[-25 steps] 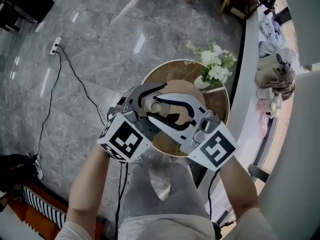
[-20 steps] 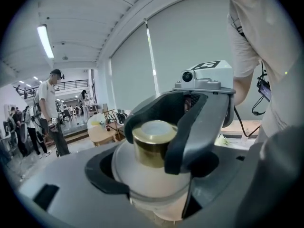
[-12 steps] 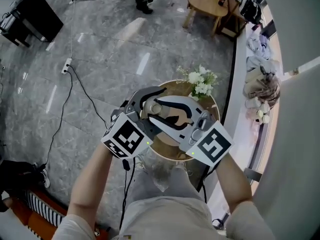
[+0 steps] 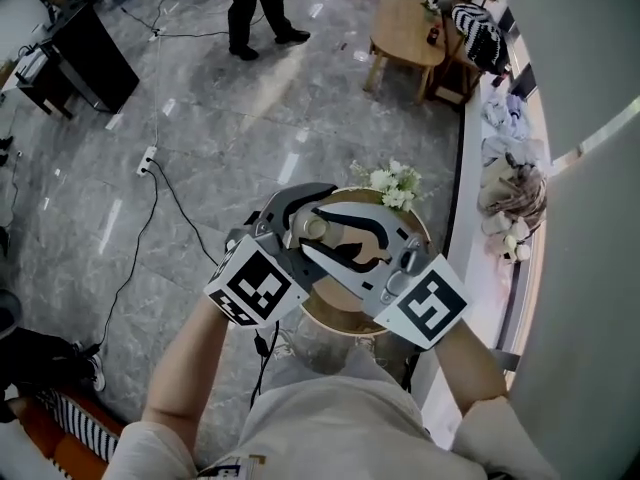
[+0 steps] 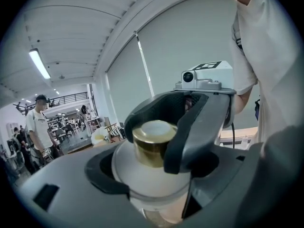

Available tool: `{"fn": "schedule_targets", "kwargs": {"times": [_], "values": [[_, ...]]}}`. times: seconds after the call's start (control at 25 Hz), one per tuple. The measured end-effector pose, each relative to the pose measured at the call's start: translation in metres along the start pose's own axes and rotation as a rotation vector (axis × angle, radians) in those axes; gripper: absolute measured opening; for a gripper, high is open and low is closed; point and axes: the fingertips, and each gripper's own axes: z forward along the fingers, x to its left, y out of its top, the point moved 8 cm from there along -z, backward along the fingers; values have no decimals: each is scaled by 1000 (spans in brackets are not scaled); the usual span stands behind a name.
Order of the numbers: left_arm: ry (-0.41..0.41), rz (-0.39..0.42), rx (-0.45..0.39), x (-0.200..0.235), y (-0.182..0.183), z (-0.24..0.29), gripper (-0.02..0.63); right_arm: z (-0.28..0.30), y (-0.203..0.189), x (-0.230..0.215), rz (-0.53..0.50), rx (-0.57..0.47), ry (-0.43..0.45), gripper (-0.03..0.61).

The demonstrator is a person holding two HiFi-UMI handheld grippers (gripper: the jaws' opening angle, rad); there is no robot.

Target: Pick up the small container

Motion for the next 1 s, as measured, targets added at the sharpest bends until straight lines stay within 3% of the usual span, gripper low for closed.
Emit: {"fn": "schedule_targets", "kwargs": {"times": [0.32,1.0], "values": [[21,-40,43,-28,29,-26,348,-18,30,28,44,-2,18,135],[31,-103,56,-67,16,-42,348,-26,23,66,110,-11,53,135]]}}
